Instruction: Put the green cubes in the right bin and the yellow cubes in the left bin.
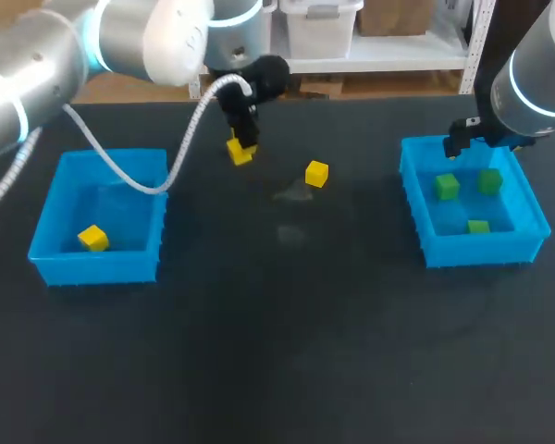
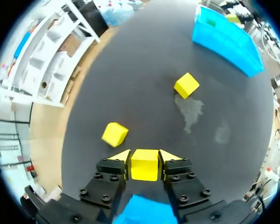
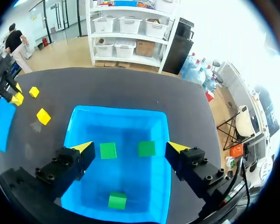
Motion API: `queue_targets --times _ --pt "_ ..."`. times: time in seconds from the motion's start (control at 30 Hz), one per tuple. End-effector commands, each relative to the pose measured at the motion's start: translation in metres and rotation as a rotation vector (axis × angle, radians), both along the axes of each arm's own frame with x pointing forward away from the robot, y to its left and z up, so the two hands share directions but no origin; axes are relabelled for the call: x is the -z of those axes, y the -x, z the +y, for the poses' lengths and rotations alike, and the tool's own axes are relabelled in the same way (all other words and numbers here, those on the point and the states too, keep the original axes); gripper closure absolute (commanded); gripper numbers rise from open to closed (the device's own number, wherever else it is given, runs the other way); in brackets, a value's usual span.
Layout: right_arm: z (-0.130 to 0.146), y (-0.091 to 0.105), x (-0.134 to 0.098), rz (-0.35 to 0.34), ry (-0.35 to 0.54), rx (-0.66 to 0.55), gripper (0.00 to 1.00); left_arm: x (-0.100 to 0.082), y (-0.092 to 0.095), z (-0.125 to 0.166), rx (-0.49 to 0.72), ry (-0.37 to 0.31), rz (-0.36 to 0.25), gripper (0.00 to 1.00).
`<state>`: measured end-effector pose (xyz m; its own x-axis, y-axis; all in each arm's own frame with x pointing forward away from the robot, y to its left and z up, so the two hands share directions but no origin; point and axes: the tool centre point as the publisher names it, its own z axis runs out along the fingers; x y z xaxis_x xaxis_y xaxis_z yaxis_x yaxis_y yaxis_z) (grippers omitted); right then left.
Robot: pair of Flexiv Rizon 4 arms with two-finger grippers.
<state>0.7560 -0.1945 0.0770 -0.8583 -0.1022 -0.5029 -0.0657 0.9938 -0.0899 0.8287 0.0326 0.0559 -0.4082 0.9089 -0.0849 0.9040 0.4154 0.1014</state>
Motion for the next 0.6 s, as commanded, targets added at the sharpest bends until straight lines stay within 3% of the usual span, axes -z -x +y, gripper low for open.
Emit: queue_targets --times 0.03,0.27,0.6 --pt "0.0 0.001 0.0 -0.005 0.001 0.001 0.0 -0.027 0.017 0.033 -0.041 0.058 -0.075 1.0" --pt "0.0 0.001 0.0 -0.005 0.001 0.001 0.0 -0.054 0.019 0.084 -0.169 0.069 -0.12 1.0" --pt "0.0 0.001 0.0 -0.005 0.001 0.001 0.0 -0.055 0.048 0.159 -0.358 0.069 -0.121 1.0"
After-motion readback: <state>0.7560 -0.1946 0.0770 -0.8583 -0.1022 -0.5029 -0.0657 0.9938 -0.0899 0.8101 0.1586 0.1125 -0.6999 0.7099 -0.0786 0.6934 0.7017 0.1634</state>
